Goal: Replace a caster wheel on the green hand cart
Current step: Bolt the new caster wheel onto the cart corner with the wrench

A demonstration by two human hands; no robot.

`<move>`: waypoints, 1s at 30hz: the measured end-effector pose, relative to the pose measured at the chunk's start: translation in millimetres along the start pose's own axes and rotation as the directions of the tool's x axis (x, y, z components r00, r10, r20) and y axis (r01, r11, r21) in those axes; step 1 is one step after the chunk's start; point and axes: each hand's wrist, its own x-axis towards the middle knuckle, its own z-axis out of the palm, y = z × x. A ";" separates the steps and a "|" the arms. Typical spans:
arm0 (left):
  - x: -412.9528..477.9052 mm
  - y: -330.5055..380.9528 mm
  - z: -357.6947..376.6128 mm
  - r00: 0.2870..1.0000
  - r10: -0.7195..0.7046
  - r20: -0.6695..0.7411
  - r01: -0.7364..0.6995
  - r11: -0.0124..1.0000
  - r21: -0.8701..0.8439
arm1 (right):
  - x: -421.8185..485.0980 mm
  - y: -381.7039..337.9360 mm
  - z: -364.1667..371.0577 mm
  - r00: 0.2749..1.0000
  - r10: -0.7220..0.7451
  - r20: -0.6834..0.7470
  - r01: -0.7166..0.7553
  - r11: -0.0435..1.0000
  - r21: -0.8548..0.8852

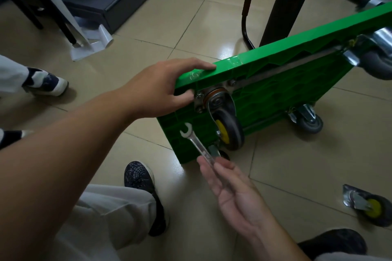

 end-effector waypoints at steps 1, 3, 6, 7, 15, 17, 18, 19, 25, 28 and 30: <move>-0.1 0.7 -0.1 1.000 -0.002 0.002 0.002 1.000 -0.006 | 0.1 1.5 0.8 1.000 0.018 0.015 -0.017 0.995 -0.094; 0.0 2.3 -0.2 1.000 -0.003 0.004 0.003 1.000 -0.014 | 1.6 5.0 2.0 0.999 0.038 0.018 -0.029 0.931 -0.364; 0.1 3.6 0.7 1.000 -0.005 0.011 0.006 1.000 -0.029 | 2.1 12.5 4.7 0.999 0.023 0.040 0.008 0.758 -0.652; 0.1 3.6 1.1 1.000 -0.006 0.012 0.007 0.999 -0.032 | 1.7 15.8 5.2 0.999 0.013 0.029 0.008 0.762 -0.647; -0.9 3.6 0.5 1.000 -0.013 0.000 0.013 0.999 -0.044 | 2.2 38.8 -3.9 0.986 -0.167 0.017 0.116 0.609 -0.785; -0.9 2.8 0.9 1.000 -0.010 -0.005 0.010 0.999 -0.033 | 3.7 41.4 -6.7 0.958 -0.280 0.068 0.198 0.467 -0.862; -0.7 1.9 1.3 1.000 -0.006 -0.007 0.006 1.000 -0.027 | 5.5 42.4 -7.3 0.948 -0.306 0.084 0.215 0.424 -0.880; -0.3 1.0 1.8 1.000 -0.003 -0.010 0.003 1.000 -0.020 | 6.7 43.3 -7.5 0.942 -0.322 0.094 0.224 0.396 -0.891; -0.4 1.1 4.6 0.999 -0.001 -0.033 0.000 1.000 -0.008 | 6.7 49.7 -13.7 0.880 -0.451 0.149 0.312 0.312 -0.897; 0.0 1.7 6.2 0.999 -0.009 -0.043 0.008 1.000 -0.013 | 4.4 54.4 -7.5 0.815 -0.542 0.204 0.324 0.135 -0.937; 0.4 0.8 6.9 0.998 -0.012 -0.056 0.012 1.000 -0.013 | 11.5 53.3 0.6 0.761 -0.612 0.212 0.327 0.081 -0.941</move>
